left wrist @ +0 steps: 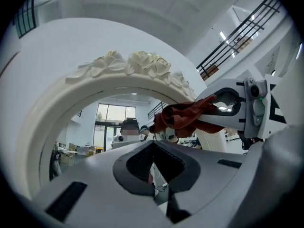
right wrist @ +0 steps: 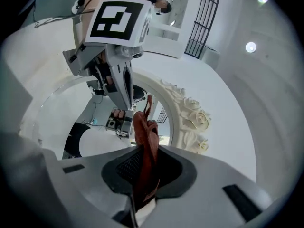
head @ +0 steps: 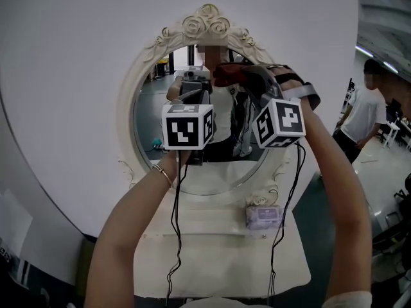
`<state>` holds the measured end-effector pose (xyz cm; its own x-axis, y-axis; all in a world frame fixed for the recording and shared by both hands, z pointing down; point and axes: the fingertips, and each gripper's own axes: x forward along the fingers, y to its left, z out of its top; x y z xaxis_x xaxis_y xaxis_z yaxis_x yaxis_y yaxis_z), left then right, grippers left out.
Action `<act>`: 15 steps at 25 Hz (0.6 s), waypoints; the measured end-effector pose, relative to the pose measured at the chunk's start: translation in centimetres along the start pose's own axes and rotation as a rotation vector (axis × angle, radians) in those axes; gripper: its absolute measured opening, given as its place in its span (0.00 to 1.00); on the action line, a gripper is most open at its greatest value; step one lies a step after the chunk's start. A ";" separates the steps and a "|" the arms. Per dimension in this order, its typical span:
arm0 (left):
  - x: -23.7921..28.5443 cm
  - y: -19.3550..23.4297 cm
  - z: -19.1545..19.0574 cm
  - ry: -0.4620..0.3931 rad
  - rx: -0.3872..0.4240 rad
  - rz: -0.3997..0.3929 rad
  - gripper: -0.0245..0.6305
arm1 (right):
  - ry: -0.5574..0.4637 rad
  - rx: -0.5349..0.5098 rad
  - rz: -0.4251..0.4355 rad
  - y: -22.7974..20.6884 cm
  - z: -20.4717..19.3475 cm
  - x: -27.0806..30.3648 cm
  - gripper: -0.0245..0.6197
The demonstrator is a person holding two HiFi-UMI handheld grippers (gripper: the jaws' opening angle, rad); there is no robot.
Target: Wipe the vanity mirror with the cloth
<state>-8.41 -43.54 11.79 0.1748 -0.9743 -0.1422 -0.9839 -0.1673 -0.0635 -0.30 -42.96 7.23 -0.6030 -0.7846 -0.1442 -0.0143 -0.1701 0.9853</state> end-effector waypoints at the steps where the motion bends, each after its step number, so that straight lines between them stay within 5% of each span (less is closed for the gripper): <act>1: 0.1 -0.1 -0.6 0.009 0.000 -0.002 0.04 | 0.002 -0.006 0.005 0.5 -0.1 0.1 0.14; 15: 1.2 -1.3 -5.6 0.073 -0.043 -0.029 0.04 | 0.010 0.005 0.074 3.9 -1.0 0.1 0.13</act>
<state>-7.17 -45.31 17.26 0.2014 -0.9771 -0.0683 -0.9795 -0.2003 -0.0235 0.33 -44.32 11.00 -0.5942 -0.8011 -0.0716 0.0258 -0.1080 0.9938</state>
